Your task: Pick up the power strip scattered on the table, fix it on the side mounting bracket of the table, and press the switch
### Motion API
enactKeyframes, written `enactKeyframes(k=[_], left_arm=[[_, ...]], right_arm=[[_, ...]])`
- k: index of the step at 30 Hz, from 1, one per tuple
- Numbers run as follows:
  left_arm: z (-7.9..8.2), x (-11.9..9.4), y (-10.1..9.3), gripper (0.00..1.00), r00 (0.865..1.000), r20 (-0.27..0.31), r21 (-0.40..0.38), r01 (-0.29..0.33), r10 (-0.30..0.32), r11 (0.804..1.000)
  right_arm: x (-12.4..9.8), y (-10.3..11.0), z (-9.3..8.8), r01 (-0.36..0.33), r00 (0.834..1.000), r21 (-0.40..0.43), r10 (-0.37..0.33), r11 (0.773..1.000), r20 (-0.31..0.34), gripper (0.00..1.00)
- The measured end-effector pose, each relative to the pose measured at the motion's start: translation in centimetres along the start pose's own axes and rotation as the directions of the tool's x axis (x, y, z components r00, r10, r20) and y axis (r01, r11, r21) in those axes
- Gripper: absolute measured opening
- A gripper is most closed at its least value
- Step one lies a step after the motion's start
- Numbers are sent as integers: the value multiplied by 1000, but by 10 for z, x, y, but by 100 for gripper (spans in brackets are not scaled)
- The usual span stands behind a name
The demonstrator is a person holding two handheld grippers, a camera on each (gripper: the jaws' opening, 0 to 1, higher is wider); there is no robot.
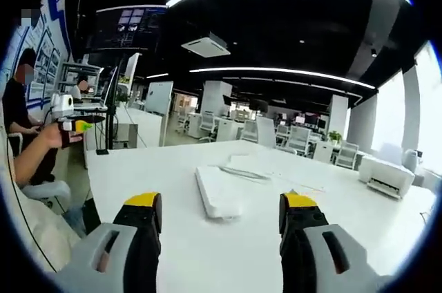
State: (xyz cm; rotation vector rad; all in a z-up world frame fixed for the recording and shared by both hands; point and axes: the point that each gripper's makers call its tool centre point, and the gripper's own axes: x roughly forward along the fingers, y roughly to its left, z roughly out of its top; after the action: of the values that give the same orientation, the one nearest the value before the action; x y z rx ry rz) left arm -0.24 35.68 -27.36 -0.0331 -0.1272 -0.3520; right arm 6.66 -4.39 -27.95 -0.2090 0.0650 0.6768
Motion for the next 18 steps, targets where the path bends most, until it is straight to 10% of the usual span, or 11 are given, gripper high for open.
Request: enactKeyframes(k=[18], left_arm=[[-3,3,-7,94,1000,-7,-6,21,-21,1000]], right_arm=[[43,0,-28,-62,993,39,66,997,-97,65]])
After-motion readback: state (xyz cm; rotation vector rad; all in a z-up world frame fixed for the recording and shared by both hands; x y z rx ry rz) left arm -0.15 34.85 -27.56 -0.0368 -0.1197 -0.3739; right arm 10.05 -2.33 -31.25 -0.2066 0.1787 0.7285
